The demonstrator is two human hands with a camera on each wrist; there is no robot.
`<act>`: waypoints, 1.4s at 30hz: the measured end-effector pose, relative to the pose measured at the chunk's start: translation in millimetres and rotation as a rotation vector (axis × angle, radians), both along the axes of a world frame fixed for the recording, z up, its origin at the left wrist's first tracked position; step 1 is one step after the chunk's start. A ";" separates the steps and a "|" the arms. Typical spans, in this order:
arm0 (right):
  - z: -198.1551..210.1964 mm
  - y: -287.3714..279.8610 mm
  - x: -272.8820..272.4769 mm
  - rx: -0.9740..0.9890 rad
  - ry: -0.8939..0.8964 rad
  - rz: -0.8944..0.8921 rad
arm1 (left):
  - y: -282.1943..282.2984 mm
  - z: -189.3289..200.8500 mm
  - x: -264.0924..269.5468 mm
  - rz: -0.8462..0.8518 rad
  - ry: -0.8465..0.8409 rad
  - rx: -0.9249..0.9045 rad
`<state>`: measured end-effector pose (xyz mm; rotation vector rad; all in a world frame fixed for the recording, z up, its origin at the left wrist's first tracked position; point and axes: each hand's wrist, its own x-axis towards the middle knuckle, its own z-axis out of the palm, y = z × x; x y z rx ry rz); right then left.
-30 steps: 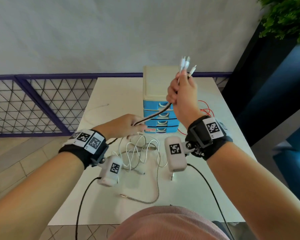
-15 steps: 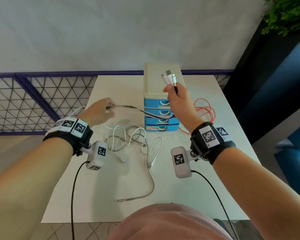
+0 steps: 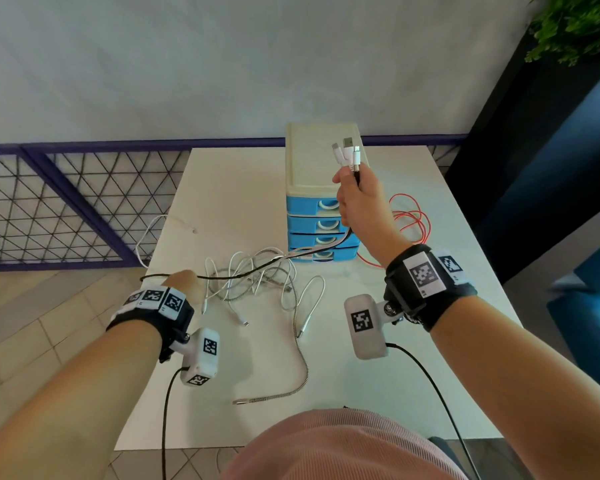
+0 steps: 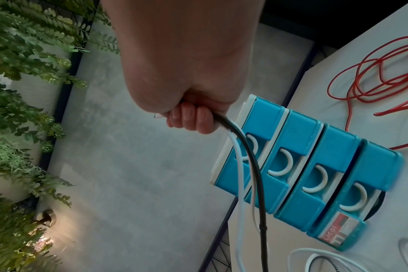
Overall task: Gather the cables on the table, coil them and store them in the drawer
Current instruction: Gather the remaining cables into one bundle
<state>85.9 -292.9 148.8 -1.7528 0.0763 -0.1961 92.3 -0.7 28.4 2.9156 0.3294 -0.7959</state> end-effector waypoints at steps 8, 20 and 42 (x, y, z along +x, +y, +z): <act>4.5 6.0 -2.2 0.051 0.030 0.047 | -0.4 -38.8 -11.4 -0.029 0.003 -0.051; -0.8 22.4 1.5 0.058 0.022 0.079 | -35.8 12.7 -9.1 -0.097 -0.110 0.043; 14.2 39.5 9.5 0.250 -0.007 0.230 | -104.9 201.2 9.3 -0.307 -0.678 -1.017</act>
